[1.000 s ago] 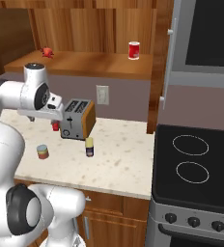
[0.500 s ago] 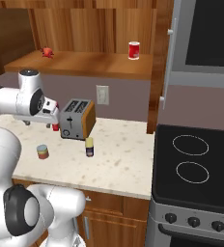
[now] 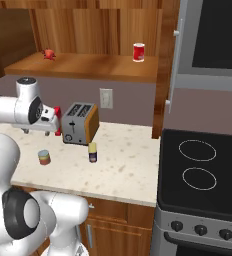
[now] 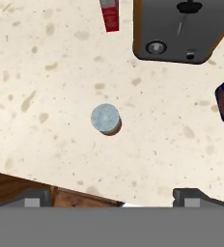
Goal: Pick the cans from the counter and place them in their designated side in the cabinet.
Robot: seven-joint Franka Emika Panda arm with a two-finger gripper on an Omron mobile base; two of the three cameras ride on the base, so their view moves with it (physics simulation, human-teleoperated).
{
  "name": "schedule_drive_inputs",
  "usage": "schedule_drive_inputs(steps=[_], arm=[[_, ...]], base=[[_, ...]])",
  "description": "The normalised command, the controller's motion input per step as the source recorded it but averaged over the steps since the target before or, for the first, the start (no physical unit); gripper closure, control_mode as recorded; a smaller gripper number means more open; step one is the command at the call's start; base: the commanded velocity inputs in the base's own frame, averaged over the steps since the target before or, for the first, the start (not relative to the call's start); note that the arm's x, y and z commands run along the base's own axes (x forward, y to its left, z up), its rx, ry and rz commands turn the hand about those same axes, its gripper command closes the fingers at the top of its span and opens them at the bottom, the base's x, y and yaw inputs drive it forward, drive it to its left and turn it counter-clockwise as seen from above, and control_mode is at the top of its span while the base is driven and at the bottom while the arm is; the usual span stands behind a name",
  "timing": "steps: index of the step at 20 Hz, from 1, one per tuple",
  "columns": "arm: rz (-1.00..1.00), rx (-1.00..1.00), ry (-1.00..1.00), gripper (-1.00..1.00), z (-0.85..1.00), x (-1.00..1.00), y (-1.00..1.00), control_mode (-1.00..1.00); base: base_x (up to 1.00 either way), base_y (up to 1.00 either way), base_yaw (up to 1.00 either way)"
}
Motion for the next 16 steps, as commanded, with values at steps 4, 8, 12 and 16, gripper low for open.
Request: schedule_drive_inputs(steps=[4,8,12,16], arm=[[0.0,-0.05,0.0,-1.0,-0.21,0.12,0.17,-1.0],[0.0,-0.03,0.0,-1.0,-0.22,0.15,0.16,-1.0],[0.0,-0.01,0.02,-1.0,-0.24,0.18,0.15,-1.0],[0.0,0.0,0.05,-1.0,-0.22,0.18,0.11,-1.0]], base=[[0.0,0.0,0.0],[0.0,0.0,0.0],[0.0,0.0,0.0],[0.0,0.0,0.0]])
